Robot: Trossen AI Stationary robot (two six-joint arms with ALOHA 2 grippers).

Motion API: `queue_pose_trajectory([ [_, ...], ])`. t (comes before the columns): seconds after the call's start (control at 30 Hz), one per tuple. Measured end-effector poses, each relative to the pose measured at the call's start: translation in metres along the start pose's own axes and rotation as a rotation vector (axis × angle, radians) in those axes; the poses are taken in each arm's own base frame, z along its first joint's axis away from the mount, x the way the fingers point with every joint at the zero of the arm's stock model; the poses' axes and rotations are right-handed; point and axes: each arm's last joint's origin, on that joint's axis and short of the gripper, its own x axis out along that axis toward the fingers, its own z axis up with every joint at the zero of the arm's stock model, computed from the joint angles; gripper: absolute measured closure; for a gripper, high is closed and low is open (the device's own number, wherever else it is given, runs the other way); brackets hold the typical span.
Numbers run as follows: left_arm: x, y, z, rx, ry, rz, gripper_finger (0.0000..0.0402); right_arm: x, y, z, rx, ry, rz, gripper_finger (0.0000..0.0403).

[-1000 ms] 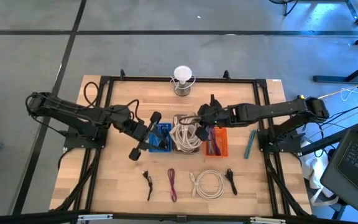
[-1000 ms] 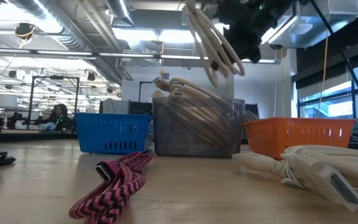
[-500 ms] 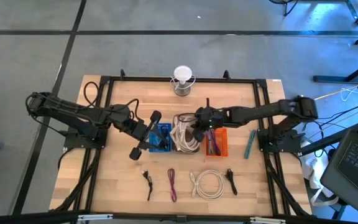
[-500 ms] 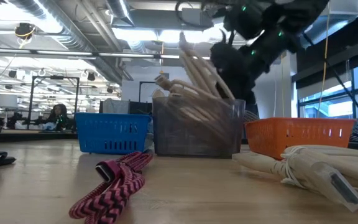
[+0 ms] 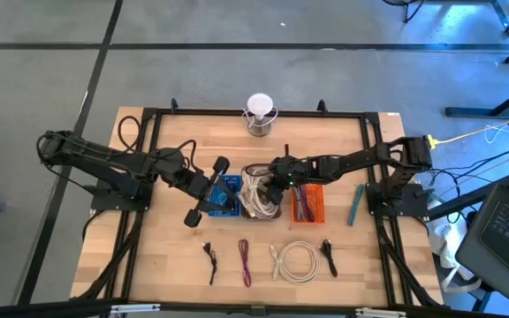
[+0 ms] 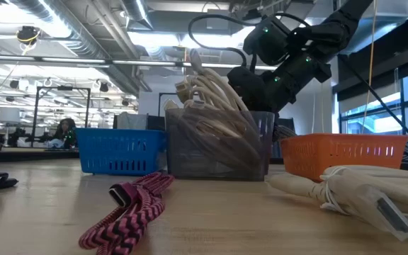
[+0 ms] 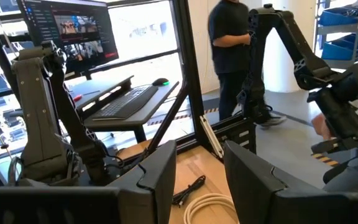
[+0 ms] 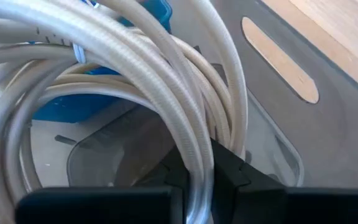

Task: Pick & Place USB Port
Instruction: Put the brown HDMI cable into the black bin, then put the blue charger cable into the orange bin

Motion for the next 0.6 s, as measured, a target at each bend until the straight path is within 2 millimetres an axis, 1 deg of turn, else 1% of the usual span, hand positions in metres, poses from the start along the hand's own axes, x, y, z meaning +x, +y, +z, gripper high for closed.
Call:
queue_pose_trajectory([
  [0.07, 0.000, 0.000, 0.000, 0.000, 0.000, 0.000, 0.0274, -0.004, 0.001, 0.002, -0.004, -0.005, -0.001, 0.0342],
  [0.23, 0.000, 0.000, 0.000, 0.000, -0.002, -0.006, 0.0274, -0.014, 0.004, 0.008, -0.005, -0.042, 0.018, 0.0255],
  [0.33, 0.000, 0.000, 0.000, 0.000, -0.001, -0.007, 0.0274, -0.022, 0.007, 0.013, -0.004, -0.070, 0.030, 0.0223],
  [0.47, 0.000, -0.001, 0.000, -0.008, -0.001, -0.010, 0.0274, -0.040, 0.011, 0.022, -0.007, -0.109, 0.050, 0.0206],
  [0.6, 0.001, -0.004, 0.001, -0.003, -0.003, -0.023, 0.0274, -0.068, 0.014, 0.026, -0.007, -0.119, 0.024, 0.0211],
])
